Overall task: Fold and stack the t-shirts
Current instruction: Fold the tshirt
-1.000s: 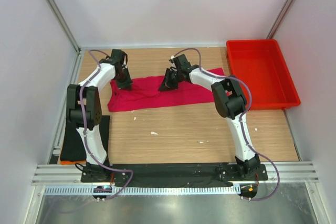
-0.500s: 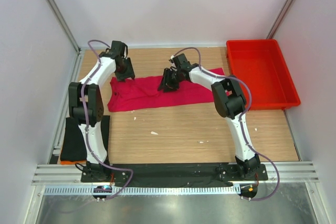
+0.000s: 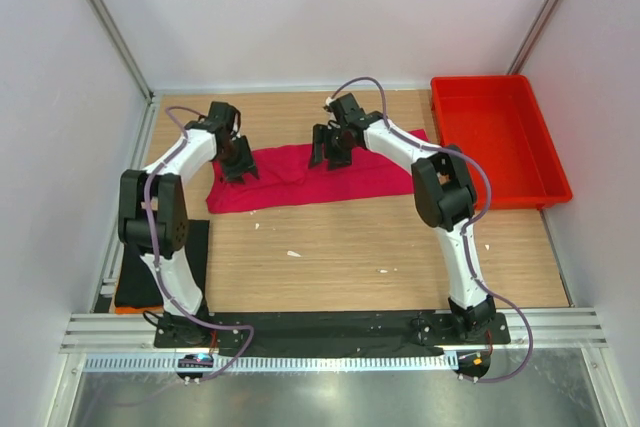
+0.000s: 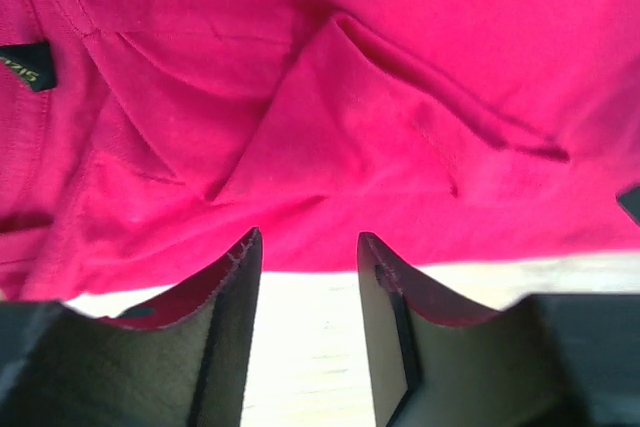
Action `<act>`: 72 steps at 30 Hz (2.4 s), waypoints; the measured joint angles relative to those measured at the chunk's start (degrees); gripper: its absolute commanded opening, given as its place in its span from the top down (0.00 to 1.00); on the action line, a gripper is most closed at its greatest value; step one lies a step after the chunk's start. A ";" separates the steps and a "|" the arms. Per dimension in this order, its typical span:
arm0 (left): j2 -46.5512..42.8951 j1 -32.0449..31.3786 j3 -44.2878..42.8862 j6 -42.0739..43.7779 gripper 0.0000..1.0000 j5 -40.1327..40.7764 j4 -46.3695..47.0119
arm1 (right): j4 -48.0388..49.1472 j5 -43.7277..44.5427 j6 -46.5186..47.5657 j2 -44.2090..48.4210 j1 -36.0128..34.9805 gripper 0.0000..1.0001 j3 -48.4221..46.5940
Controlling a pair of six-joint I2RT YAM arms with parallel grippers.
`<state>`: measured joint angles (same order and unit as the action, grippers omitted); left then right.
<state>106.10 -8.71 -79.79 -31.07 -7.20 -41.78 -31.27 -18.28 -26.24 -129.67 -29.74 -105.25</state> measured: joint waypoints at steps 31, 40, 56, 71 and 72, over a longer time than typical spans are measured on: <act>2.93 -2.10 4.04 -14.67 1.00 -10.64 15.45 | -8.81 20.26 15.89 2.29 4.26 0.20 2.99; 9.94 -1.07 5.49 -14.23 1.00 -17.46 21.92 | -1.53 5.73 6.32 4.92 4.37 0.25 6.62; -0.02 2.51 7.56 -13.66 0.93 -16.85 19.74 | 24.02 -19.37 -16.37 -1.62 -3.08 0.85 5.73; 10.03 5.86 4.28 -9.99 0.91 -16.63 19.15 | 26.93 -21.11 -19.19 -5.27 0.35 0.75 11.13; 9.97 5.73 3.93 -9.31 0.82 -16.24 18.56 | 26.67 -21.31 -18.88 -5.16 0.42 0.68 11.13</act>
<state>116.07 -2.98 -75.85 -40.38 -23.44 -23.22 -4.60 -39.59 -45.12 -134.82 -29.32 -94.13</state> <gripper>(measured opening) 0.078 0.225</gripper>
